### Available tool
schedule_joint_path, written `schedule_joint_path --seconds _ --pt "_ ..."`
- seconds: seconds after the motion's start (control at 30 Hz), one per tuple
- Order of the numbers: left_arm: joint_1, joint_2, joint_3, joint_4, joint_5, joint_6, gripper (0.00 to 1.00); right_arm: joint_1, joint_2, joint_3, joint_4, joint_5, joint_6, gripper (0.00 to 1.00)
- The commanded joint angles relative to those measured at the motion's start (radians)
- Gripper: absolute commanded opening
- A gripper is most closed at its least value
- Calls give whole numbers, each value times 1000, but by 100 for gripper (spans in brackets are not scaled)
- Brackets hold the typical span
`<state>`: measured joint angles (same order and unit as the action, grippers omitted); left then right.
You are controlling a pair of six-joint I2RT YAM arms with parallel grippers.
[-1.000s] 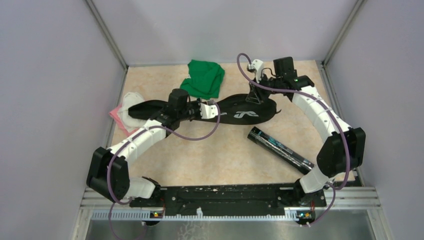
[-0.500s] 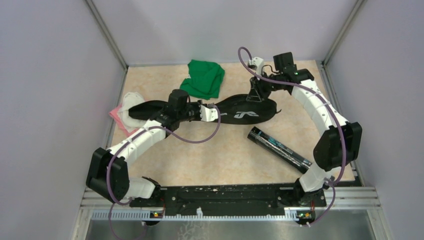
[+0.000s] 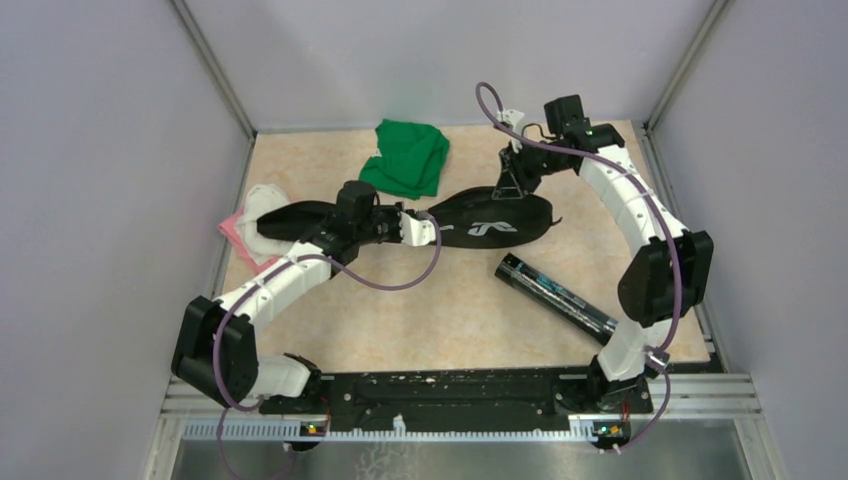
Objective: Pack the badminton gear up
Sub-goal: Adjust the racket bag at the center of the board.
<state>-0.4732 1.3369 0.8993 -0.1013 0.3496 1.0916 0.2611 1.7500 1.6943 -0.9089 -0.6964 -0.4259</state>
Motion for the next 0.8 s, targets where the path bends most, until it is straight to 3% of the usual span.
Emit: schedule_joint_path --seconds 0.0,0.5,0.7,0.77 --pt "39 -51 -34 -92 -85 49 0 -108 21 56 -30 188 -46 9" --pt "39 -48 -28 -87 -103 78 0 -150 78 107 -193 6 -290 0" --pt "39 -30 17 -122 -14 18 0 -151 95 97 -243 -97 -377 0" --pt "39 -17 47 -152 51 -23 6 -150 95 87 -243 -148 -376 0"
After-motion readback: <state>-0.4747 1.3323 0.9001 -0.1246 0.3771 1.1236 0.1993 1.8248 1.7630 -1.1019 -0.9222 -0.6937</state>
